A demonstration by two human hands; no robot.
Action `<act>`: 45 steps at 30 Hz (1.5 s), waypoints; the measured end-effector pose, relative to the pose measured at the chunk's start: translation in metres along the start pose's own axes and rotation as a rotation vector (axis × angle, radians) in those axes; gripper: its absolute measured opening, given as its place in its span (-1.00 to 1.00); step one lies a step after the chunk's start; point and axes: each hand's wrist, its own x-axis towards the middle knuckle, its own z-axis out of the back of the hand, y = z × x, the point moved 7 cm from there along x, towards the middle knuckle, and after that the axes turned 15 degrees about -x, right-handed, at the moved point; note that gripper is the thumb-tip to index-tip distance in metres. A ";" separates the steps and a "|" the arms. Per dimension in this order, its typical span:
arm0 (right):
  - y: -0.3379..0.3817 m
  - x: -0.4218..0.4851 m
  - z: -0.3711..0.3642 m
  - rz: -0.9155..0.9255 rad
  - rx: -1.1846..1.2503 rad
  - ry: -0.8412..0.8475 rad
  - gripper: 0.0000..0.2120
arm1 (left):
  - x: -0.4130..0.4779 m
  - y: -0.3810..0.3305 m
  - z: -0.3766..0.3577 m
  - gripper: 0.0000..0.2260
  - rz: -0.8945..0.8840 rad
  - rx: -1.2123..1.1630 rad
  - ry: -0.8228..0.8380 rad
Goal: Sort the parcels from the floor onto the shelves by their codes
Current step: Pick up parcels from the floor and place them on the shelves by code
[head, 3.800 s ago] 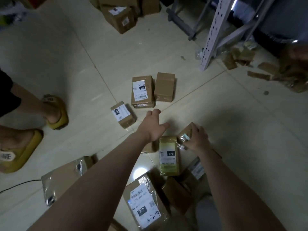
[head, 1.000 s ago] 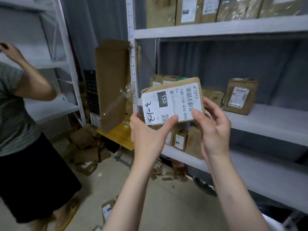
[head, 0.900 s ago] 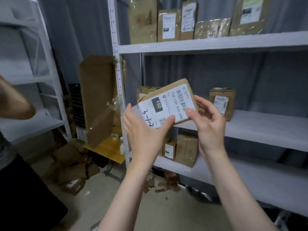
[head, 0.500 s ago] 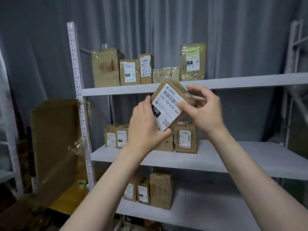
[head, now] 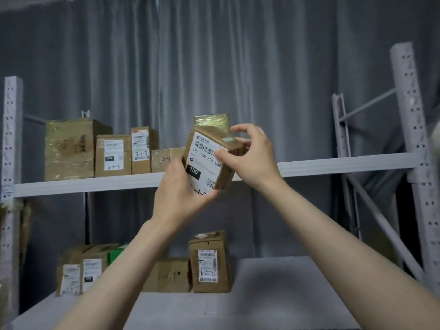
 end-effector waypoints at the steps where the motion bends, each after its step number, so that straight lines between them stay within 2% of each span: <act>1: -0.009 0.003 0.002 -0.007 -0.003 -0.017 -0.46 | 0.005 0.000 -0.007 -0.19 -0.018 -0.030 -0.019; 7: -0.070 0.015 0.003 -0.140 -0.034 -0.031 -0.03 | 0.030 -0.005 -0.056 -0.22 -0.092 -0.095 -0.097; 10: -0.090 0.020 -0.006 -0.163 -0.033 0.008 0.06 | 0.047 -0.007 -0.074 -0.24 -0.134 -0.069 -0.109; 15: -0.112 0.037 -0.021 -0.158 -0.081 0.073 -0.03 | 0.076 0.008 -0.094 -0.26 -0.161 -0.009 -0.107; 22: -0.144 0.070 -0.047 -0.176 -0.162 0.118 -0.14 | 0.106 0.048 -0.130 -0.27 -0.054 -0.050 -0.077; 24: -0.153 0.078 -0.057 -0.185 -0.187 0.120 -0.12 | 0.115 0.060 -0.143 -0.30 -0.021 -0.052 -0.066; 28: -0.173 0.089 -0.068 -0.210 -0.211 0.057 0.05 | 0.134 0.075 -0.167 -0.34 -0.010 -0.079 -0.011; 32: -0.193 0.105 -0.073 -0.217 -0.227 0.017 0.02 | 0.152 0.083 -0.184 -0.29 -0.019 -0.090 0.041; 37: -0.217 0.129 -0.078 -0.233 -0.338 0.002 0.09 | 0.178 0.099 -0.206 -0.33 0.015 0.018 0.166; 41: -0.231 0.147 -0.078 -0.248 -0.405 0.033 0.07 | 0.196 0.109 -0.222 -0.25 0.043 0.081 0.259; 45: -0.248 0.160 -0.082 -0.291 -0.441 0.079 -0.04 | 0.204 0.124 -0.240 -0.31 0.058 0.122 0.316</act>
